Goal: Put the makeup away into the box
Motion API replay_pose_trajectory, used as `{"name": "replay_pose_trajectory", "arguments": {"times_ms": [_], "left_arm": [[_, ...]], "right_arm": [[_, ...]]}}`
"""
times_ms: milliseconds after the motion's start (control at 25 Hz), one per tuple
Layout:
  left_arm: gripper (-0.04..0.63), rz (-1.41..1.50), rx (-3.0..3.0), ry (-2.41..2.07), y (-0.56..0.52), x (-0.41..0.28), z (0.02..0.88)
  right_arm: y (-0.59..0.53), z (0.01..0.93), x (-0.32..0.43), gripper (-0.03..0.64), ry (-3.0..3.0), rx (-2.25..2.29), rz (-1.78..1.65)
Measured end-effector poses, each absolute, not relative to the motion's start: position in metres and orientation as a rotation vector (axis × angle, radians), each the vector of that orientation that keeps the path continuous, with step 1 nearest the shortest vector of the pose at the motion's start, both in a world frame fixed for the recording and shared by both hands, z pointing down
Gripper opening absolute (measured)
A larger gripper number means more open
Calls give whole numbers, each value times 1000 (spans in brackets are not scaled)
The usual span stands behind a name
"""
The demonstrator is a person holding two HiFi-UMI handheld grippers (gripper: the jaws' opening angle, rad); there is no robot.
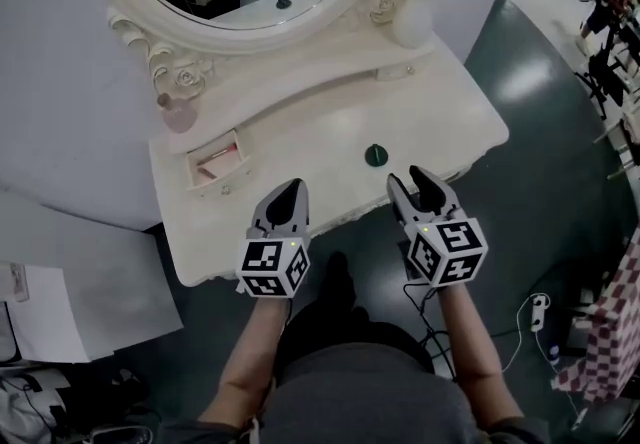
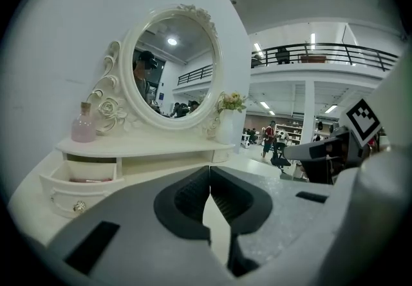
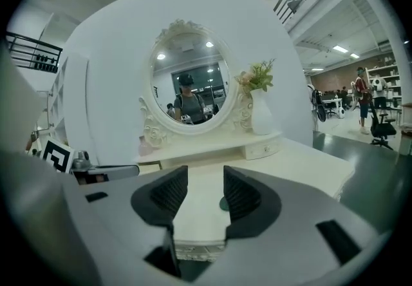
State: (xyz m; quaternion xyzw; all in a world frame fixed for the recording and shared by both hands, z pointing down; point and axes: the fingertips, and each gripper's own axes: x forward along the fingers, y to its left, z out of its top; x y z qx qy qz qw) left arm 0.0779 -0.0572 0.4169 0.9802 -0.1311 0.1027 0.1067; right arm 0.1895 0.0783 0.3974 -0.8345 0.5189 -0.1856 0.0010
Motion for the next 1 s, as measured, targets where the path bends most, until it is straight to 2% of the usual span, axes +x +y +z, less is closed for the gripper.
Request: {"name": "replay_pose_trajectory", "arguments": {"times_ms": [1000], "left_arm": [[6,343,2844,-335,-119,133,432]], "right_arm": [[22,453,242,153,1571,-2705,-812]]}}
